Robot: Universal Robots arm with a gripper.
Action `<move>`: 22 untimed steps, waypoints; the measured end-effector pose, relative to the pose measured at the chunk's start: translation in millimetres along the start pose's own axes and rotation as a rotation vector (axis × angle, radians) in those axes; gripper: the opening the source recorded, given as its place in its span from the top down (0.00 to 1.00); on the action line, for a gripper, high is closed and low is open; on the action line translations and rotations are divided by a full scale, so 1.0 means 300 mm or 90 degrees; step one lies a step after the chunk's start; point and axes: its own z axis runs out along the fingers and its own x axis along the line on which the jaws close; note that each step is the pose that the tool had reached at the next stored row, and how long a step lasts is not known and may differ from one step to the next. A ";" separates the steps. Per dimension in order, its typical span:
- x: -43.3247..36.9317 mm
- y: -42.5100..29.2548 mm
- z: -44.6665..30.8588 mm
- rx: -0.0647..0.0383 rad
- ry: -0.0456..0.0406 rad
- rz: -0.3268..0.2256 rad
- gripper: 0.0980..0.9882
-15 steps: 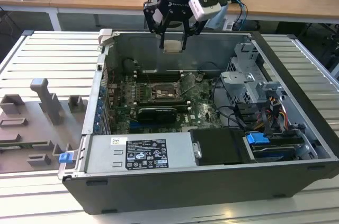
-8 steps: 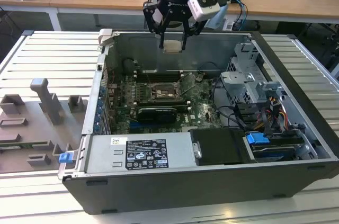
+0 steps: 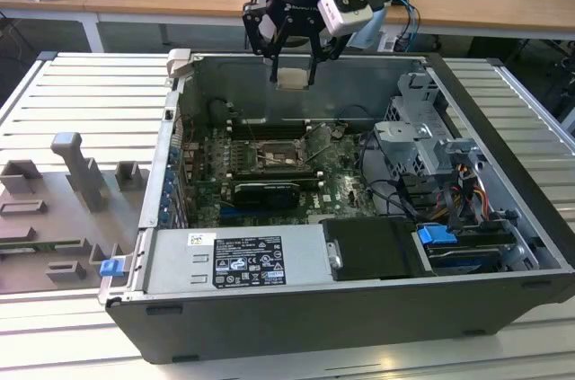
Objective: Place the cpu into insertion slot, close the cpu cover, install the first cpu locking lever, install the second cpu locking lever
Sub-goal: 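Place the cpu into insertion slot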
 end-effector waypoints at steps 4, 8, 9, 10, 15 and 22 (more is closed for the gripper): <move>0.001 0.000 0.000 0.000 -0.0004 0.004 0.50; 0.001 0.000 0.000 0.000 -0.0007 0.008 0.50; 0.001 0.000 0.000 0.000 -0.0007 0.008 0.50; 0.002 0.000 0.000 0.000 -0.0008 0.009 0.50; 0.002 0.000 0.000 0.000 -0.0012 0.014 0.50; 0.003 0.000 0.000 0.000 -0.0018 0.019 0.50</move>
